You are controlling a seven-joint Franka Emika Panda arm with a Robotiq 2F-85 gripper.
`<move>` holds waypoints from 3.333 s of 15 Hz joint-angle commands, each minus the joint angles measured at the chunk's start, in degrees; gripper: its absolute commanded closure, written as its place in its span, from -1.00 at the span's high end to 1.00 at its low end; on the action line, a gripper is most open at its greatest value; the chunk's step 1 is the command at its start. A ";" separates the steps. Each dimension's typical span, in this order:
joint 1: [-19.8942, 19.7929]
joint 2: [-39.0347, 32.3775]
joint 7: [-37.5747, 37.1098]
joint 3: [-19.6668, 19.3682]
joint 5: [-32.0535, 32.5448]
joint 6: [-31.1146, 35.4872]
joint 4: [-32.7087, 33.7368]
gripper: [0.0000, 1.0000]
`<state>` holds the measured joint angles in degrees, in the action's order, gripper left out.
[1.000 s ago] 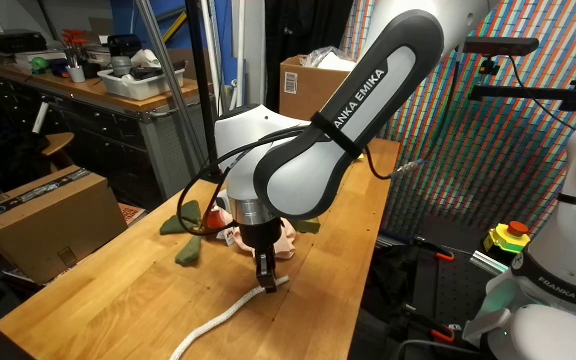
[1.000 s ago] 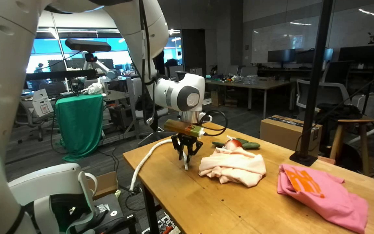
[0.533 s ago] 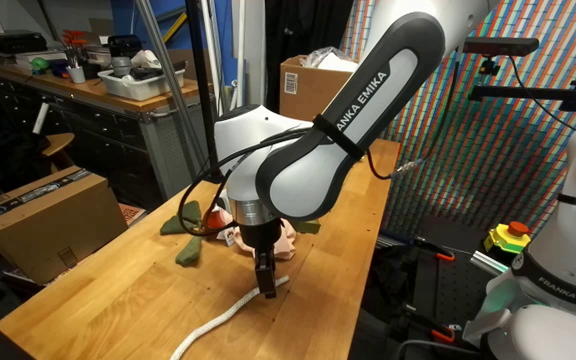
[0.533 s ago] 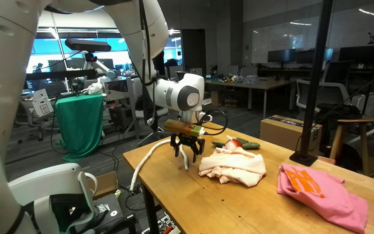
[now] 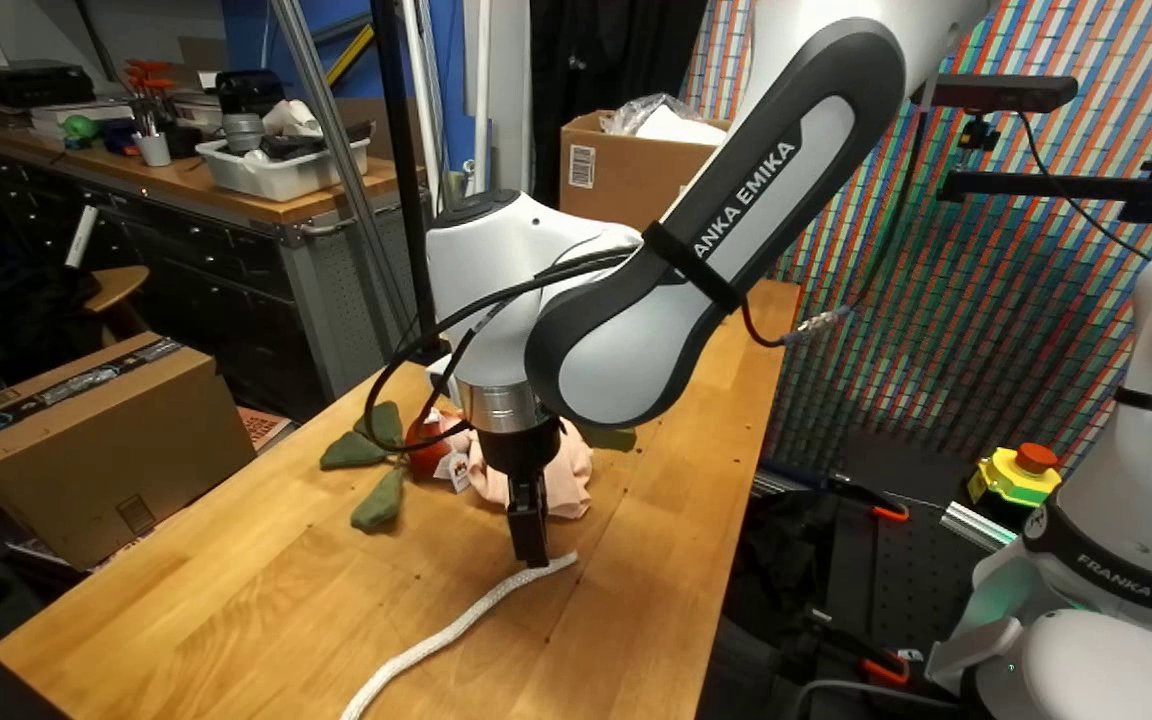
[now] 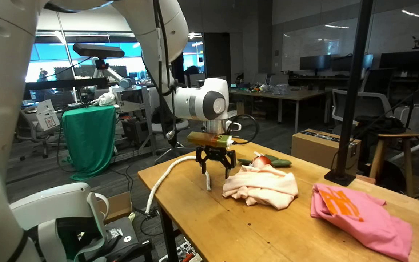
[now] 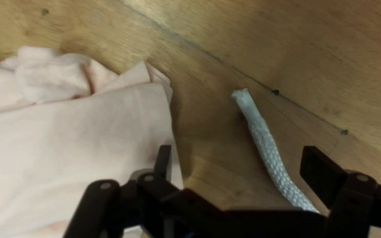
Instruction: Separate the things on the heap
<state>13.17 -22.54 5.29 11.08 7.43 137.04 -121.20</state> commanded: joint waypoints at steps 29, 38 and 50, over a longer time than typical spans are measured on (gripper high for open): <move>-1.65 0.25 -7.61 -10.41 22.41 16.17 -1.46 1.00; -4.02 -1.29 -1.83 -8.49 15.60 16.22 -1.66 1.00; -11.43 -2.36 13.69 -2.26 0.92 14.36 -1.22 1.00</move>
<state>3.63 -24.31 15.52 7.30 11.11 151.92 -123.01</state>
